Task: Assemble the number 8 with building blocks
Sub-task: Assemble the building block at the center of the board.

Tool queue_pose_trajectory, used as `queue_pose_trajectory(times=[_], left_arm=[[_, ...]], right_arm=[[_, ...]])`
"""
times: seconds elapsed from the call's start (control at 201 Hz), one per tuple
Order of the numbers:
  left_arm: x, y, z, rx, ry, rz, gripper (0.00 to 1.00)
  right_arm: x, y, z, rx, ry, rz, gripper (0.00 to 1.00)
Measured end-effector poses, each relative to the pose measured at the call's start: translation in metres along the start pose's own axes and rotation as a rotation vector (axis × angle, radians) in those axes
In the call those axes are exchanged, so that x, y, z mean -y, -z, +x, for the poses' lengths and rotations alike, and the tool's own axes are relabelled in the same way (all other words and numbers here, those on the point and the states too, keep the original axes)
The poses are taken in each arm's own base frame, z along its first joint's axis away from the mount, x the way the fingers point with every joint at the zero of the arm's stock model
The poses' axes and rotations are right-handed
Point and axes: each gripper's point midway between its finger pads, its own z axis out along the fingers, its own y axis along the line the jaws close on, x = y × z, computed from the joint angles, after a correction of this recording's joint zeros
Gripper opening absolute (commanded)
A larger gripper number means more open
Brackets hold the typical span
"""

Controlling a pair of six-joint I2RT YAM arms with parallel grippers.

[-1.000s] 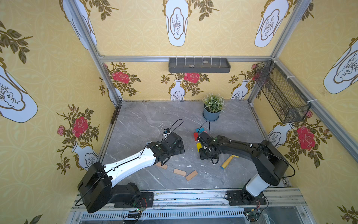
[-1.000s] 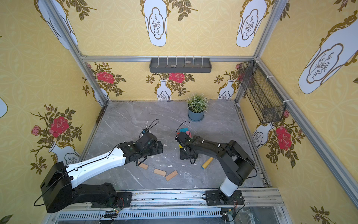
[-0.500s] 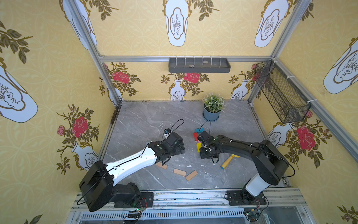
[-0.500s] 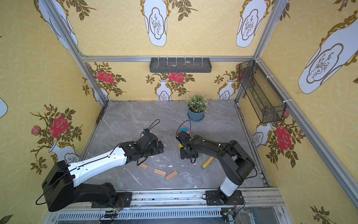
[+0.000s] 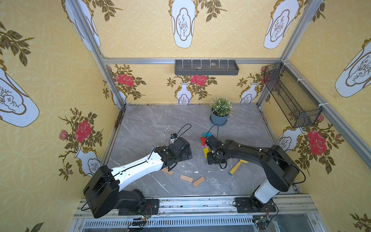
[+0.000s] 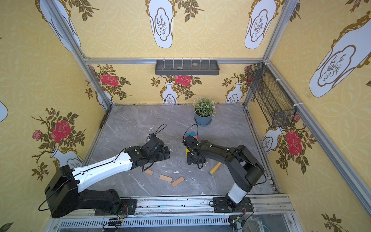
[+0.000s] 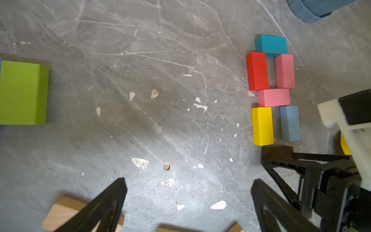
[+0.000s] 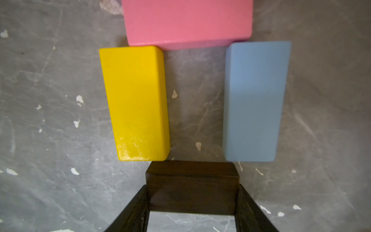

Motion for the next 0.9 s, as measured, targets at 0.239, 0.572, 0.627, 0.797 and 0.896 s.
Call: queue_pose_trajectory(times=[0.239, 0.572, 0.627, 0.797, 0.896], left_arm=[[0.0, 0.0, 0.0001, -0.001, 0.0, 0.0, 1.0], [-0.0017, -0.0011, 0.0023, -0.007, -0.001, -0.003, 1.0], [-0.0019, -0.0012, 0.0025, -0.007, -0.001, -0.003, 1.0], [-0.0022, -0.0014, 0.0028, -0.008, -0.001, -0.004, 1.0], [-0.0021, -0.0014, 0.0028, -0.007, -0.001, -0.004, 1.0]], right_arm=[[-0.0002, 0.0, -0.0016, 0.004, 0.0, 0.003, 0.59], [0.0009, -0.0006, -0.0063, 0.019, 0.0, 0.011, 0.62], [0.0008, -0.0009, -0.0072, 0.023, -0.001, 0.011, 0.64], [0.0021, -0.0019, -0.0072, 0.022, -0.001, 0.019, 0.7], [0.0036, -0.0021, -0.0067, 0.021, -0.001, 0.025, 0.73]])
